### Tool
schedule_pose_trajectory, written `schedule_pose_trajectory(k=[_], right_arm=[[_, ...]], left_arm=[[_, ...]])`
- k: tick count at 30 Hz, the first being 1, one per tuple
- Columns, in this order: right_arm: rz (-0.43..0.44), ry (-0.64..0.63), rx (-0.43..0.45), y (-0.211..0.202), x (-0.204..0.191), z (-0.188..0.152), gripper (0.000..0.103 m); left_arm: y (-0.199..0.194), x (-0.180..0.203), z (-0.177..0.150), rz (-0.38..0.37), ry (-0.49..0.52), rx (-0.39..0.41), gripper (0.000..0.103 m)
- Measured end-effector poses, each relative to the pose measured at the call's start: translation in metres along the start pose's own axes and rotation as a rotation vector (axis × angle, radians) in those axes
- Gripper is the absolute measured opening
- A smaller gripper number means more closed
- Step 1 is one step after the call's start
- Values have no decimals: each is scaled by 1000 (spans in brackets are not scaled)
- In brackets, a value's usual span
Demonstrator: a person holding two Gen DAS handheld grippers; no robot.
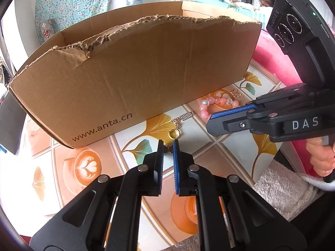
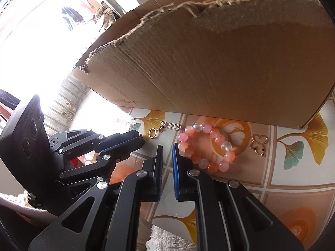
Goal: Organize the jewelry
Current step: 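Close the right tool on the small gold ring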
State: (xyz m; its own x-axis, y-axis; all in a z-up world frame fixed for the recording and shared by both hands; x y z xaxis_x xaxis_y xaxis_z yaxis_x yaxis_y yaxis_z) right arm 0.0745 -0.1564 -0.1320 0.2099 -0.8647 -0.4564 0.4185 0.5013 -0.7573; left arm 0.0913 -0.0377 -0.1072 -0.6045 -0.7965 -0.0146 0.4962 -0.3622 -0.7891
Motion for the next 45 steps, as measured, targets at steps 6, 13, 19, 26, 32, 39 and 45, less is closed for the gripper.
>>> schedule_pose_trajectory(k=[6,13,19,26,32,39,45], right_arm=[[-38,-94,18,4,-18,7,10],[-116,-199,-11,23,-29,13,10],[-105,-228,-10,31,-39,22,10],[-110,-256,-16,33,-48,19,10],[-141,-299,-17,38,-52,19,10],[-189,-403,-13,44,-65,17,10],[-254,-493,-7,48,-77,13,21]], left_arm=[[-5,-11,-4,26,-42,9,8],[-4,-19,-10,41,-77,3,8],[-6,-25,-12,43,-90,9,8],[-6,-29,-12,46,-106,17,8],[-8,-31,-16,45,-110,23,8],[-10,-33,-18,45,-115,27,8],[-11,-34,-19,45,-117,28,8]])
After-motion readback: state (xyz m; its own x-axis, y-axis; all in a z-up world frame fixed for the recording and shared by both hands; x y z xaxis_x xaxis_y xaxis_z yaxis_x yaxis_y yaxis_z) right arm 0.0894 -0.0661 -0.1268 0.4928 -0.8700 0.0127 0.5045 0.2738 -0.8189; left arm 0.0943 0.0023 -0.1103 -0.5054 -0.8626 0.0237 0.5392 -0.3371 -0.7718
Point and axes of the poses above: each gripper's, at about its wrist camera, not at the fingertips, and y roughly the way its jaws point, x to its right, z to its top, the point moved 10 cm from there along y, roughly the way its jaws point
